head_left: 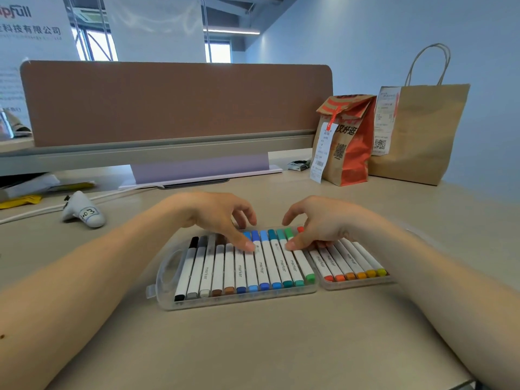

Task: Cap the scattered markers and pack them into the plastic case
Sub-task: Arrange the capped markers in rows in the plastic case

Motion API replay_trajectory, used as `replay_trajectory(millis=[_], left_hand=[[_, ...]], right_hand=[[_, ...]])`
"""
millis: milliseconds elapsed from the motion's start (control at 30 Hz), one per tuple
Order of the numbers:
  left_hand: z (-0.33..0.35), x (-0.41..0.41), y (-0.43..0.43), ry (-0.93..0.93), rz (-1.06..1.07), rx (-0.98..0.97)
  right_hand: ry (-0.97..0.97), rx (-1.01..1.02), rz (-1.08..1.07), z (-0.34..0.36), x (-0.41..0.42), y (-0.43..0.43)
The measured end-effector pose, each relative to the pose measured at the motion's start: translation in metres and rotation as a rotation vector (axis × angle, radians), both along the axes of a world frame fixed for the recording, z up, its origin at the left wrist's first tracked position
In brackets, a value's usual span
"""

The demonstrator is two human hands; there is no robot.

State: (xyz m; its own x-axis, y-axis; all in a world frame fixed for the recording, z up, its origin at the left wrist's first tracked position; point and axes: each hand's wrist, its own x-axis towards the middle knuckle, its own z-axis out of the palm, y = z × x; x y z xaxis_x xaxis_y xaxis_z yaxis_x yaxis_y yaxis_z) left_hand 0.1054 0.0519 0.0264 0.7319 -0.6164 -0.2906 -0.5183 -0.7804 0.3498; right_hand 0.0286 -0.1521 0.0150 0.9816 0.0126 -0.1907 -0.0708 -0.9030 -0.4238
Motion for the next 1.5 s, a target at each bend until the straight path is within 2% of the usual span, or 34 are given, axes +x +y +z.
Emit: replay_trajectory(millis=[100,267,367,467,567,700,867,1067,1233,1400,1500], left_hand=[[0.000,-0.002,-0.003,-0.036,-0.035,0.071],[-0.003,-0.005,-0.006,-0.089,-0.062,0.126],[-0.004,-0.007,-0.006,-0.122,-0.077,0.141],[-0.008,-0.008,-0.003,-0.147,-0.083,0.139],[-0.010,-0.008,0.000,-0.170,-0.073,0.130],[-0.010,-0.011,0.003,-0.175,-0.062,0.132],[-0.009,-0.019,0.015,-0.177,-0.040,0.142],[-0.004,-0.026,0.052,-0.258,0.035,0.169],[-0.001,-0.028,0.095,-0.118,0.063,0.233],[-0.009,-0.031,0.122,-0.017,0.023,0.135],[-0.008,-0.038,0.129,0.027,0.001,0.162]], right_hand=[[-0.080,-0.181,-0.020,-0.004,0.002,0.005],[-0.077,-0.239,-0.010,-0.007,0.003,0.006],[-0.048,-0.167,0.064,-0.002,0.000,-0.001],[0.097,-0.031,0.169,0.009,-0.009,-0.013],[0.096,-0.243,0.286,0.009,-0.008,-0.008],[0.107,-0.363,0.255,0.004,-0.001,0.003],[0.135,-0.329,0.254,0.001,0.002,0.001],[0.030,-0.255,0.341,-0.003,-0.006,-0.016],[0.075,-0.350,0.355,0.002,-0.009,-0.009],[0.068,-0.376,0.356,0.007,-0.016,-0.004],[-0.007,-0.256,0.323,0.007,-0.031,-0.014]])
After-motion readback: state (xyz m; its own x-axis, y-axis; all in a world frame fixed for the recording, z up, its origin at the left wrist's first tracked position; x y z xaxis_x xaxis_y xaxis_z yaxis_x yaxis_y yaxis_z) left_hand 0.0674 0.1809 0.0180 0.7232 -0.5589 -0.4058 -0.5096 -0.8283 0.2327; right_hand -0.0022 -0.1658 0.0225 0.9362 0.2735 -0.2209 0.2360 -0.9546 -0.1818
